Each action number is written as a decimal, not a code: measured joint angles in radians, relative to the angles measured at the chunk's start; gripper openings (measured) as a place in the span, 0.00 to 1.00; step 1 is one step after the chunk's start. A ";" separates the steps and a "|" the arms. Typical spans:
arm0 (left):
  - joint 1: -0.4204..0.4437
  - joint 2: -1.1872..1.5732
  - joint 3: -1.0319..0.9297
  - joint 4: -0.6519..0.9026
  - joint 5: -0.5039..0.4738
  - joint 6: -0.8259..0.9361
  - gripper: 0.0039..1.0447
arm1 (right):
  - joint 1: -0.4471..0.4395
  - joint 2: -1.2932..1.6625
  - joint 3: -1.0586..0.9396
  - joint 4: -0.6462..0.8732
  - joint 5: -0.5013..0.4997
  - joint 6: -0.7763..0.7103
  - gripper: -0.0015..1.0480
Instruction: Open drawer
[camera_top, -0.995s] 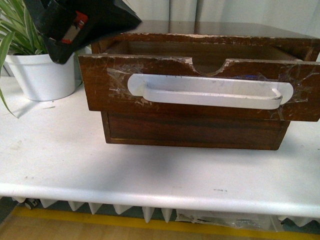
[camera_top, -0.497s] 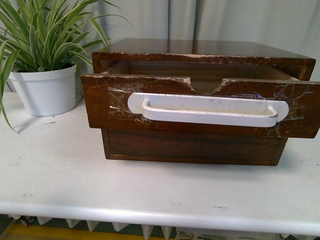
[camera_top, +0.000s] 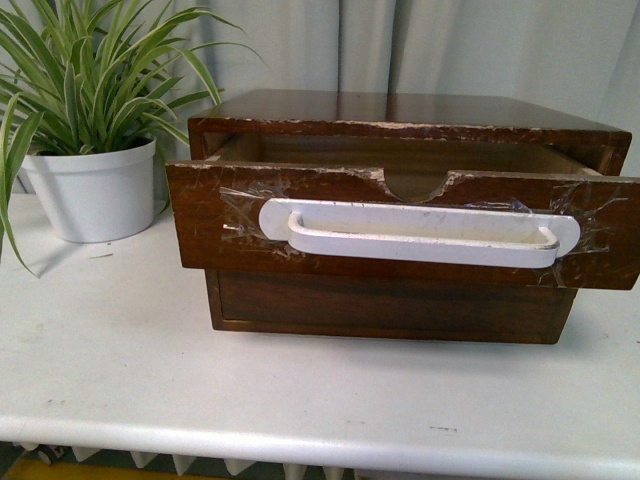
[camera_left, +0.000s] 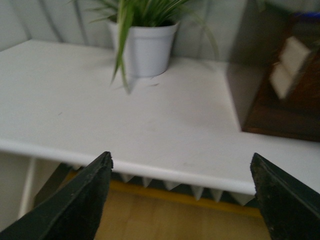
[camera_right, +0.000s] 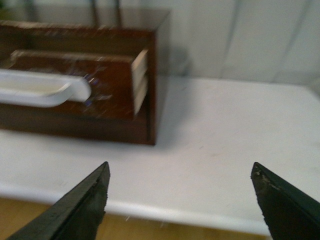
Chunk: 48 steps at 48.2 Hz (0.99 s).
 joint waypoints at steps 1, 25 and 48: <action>0.008 -0.013 -0.006 0.003 0.025 0.003 0.79 | 0.014 -0.011 -0.010 0.016 0.045 0.006 0.74; 0.206 -0.140 -0.076 0.012 0.314 0.031 0.04 | 0.270 -0.274 -0.076 -0.158 0.349 0.037 0.01; 0.206 -0.144 -0.076 0.012 0.315 0.032 0.04 | 0.271 -0.319 -0.108 -0.159 0.351 0.038 0.01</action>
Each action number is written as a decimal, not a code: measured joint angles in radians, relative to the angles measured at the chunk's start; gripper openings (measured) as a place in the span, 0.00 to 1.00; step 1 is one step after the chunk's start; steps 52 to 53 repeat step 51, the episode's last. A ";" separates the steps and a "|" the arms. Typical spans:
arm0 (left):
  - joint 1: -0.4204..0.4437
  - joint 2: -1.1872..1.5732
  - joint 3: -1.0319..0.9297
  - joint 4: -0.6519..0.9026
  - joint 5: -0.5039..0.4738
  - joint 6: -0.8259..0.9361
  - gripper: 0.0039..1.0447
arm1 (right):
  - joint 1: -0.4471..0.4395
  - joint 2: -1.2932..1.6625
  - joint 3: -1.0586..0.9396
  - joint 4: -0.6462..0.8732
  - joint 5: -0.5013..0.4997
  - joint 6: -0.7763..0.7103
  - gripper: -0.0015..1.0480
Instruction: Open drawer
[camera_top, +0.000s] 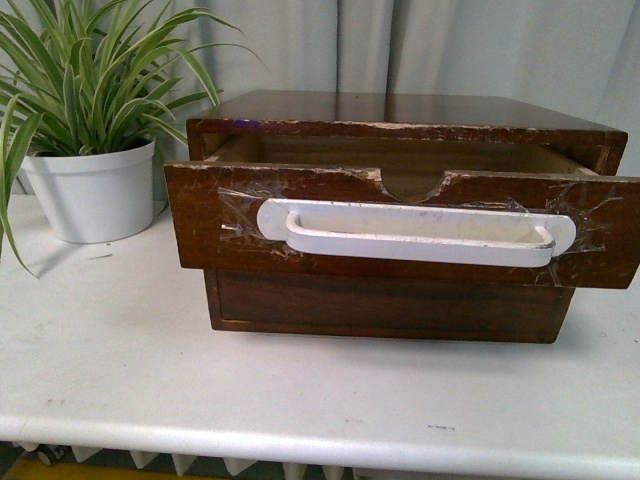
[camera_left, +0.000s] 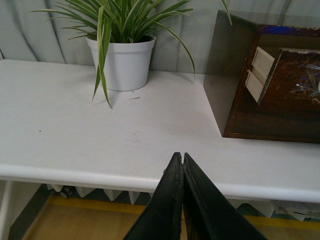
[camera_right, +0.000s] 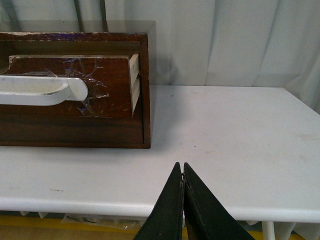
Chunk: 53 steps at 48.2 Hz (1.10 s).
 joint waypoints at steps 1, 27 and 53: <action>0.000 0.000 0.000 0.000 0.000 0.000 0.04 | 0.000 0.000 0.000 0.000 0.000 -0.001 0.02; 0.000 0.000 0.000 0.000 0.000 0.000 0.94 | 0.000 0.000 0.000 0.000 0.000 0.001 0.93; 0.000 0.000 0.000 0.000 0.000 0.002 0.94 | 0.000 0.000 0.000 0.000 0.000 0.002 0.91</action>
